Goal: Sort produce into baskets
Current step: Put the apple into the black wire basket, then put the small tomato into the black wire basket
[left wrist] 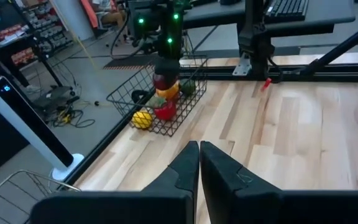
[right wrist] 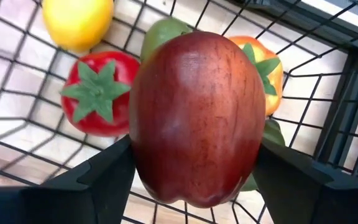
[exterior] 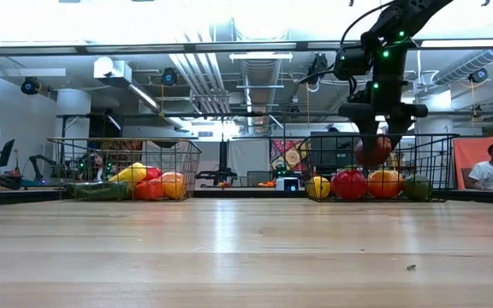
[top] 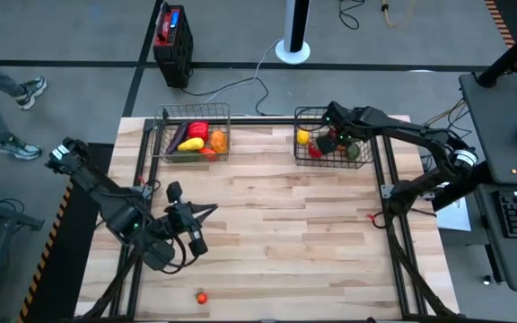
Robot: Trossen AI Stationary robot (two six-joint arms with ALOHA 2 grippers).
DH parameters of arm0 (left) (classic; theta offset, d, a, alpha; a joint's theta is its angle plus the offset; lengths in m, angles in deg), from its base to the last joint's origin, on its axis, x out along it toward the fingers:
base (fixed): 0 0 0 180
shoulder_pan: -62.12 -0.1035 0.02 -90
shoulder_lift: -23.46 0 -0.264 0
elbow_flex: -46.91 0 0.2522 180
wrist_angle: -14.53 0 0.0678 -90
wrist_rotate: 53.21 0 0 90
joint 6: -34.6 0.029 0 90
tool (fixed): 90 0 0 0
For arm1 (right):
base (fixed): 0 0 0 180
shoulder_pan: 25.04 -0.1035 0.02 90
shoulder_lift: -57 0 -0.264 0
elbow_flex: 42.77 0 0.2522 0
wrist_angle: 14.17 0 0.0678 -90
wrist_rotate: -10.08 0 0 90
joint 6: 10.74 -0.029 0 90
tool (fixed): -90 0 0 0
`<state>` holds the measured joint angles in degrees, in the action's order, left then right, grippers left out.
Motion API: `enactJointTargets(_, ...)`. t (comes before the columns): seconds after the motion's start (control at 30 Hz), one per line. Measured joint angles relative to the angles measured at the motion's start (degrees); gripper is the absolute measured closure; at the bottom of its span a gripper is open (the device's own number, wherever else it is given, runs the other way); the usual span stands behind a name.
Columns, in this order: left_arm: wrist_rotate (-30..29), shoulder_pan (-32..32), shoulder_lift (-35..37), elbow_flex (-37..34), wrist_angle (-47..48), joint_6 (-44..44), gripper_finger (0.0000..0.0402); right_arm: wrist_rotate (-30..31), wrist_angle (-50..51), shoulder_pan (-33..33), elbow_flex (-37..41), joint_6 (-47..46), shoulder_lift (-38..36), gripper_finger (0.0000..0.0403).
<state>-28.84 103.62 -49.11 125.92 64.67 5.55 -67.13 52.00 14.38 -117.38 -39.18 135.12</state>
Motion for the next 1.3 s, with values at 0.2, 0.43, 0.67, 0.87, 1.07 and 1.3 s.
enactJointTargets(0.2,0.1,0.0,0.6,-1.8,0.1,-0.6,0.0402,0.3,-1.1,0.0,2.1,1.1,0.0,0.0121)
enactJointTargets(0.43,0.0,0.0,0.5,-2.3,0.1,-1.5,0.0402,0.4,-2.4,0.0,3.4,1.2,0.0,0.0117)
enactJointTargets(0.67,-1.0,0.0,0.5,-2.4,0.3,-1.5,0.0402,0.5,-3.0,0.0,3.5,1.2,0.0,0.0111)
enactJointTargets(0.87,-1.0,0.0,0.5,-2.4,0.3,-1.7,0.0402,0.4,-3.9,0.0,3.5,1.5,0.0,0.011)
enactJointTargets(1.07,-1.0,0.0,0.5,-2.4,0.3,-1.7,0.0402,0.3,-3.9,0.0,3.5,1.6,0.0,0.0092)
enactJointTargets(1.3,-1.0,0.0,0.5,-2.4,0.3,-1.7,0.0402,0.3,-3.9,0.0,3.5,1.7,0.0,0.0072)
